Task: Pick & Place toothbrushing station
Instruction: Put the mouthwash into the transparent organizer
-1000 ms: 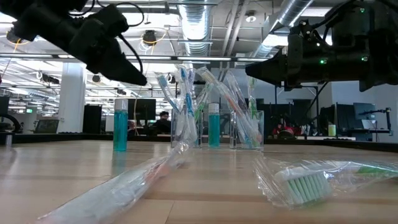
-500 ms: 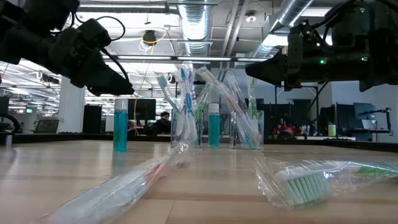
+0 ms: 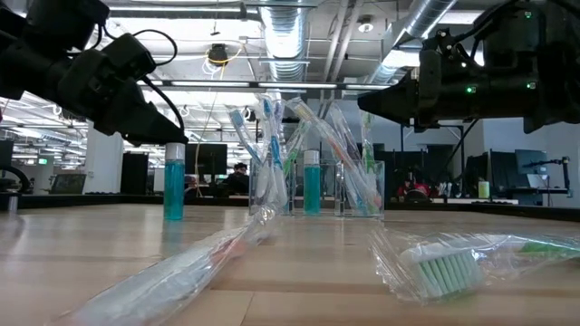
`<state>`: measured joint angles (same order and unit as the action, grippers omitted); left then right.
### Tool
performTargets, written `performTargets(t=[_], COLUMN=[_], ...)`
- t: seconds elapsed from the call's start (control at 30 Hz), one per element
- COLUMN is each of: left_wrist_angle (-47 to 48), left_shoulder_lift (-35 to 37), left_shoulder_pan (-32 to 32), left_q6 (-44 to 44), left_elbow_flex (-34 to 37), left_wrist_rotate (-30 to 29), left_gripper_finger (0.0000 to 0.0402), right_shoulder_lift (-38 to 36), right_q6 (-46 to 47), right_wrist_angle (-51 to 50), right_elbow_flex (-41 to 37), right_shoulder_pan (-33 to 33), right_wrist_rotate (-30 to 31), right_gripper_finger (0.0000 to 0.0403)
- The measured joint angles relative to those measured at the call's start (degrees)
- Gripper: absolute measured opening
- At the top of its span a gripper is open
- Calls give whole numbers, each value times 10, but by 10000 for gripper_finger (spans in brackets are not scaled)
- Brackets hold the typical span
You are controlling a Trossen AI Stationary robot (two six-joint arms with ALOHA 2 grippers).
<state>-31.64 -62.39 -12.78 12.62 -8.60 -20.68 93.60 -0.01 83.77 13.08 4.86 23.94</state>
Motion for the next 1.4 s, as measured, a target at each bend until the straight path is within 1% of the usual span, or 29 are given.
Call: performTargets(t=[0.27,0.4,0.73,0.83,0.93,1.1,1.23,1.4], left_wrist_angle=[-2,-36,-31,-28,-28,-34,-37,-39], left_shoulder_lift=[0,0,0,-11,-34,-64,-68,-68], left_shoulder_pan=[0,0,3,3,3,3,3,3], left_q6=[-6,-31,-35,-34,-31,-17,-16,-16], left_elbow_flex=[0,1,1,0,0,0,0,0], left_wrist_rotate=[-3,-3,-4,-4,-5,-8,-17,-18], left_gripper_finger=[138,138,138,139,148,177,193,196], right_shoulder_lift=[0,0,0,0,0,0,0,0], right_q6=[0,0,0,0,0,0,0,0], right_wrist_angle=[0,0,0,0,0,0,0,0], right_elbow_flex=[0,0,0,0,0,0,0,0], right_shoulder_pan=[0,0,0,0,0,0,0,0], right_wrist_rotate=[0,0,0,0,0,0,0,0], right_gripper_finger=[62,62,62,62,62,62,62,62])
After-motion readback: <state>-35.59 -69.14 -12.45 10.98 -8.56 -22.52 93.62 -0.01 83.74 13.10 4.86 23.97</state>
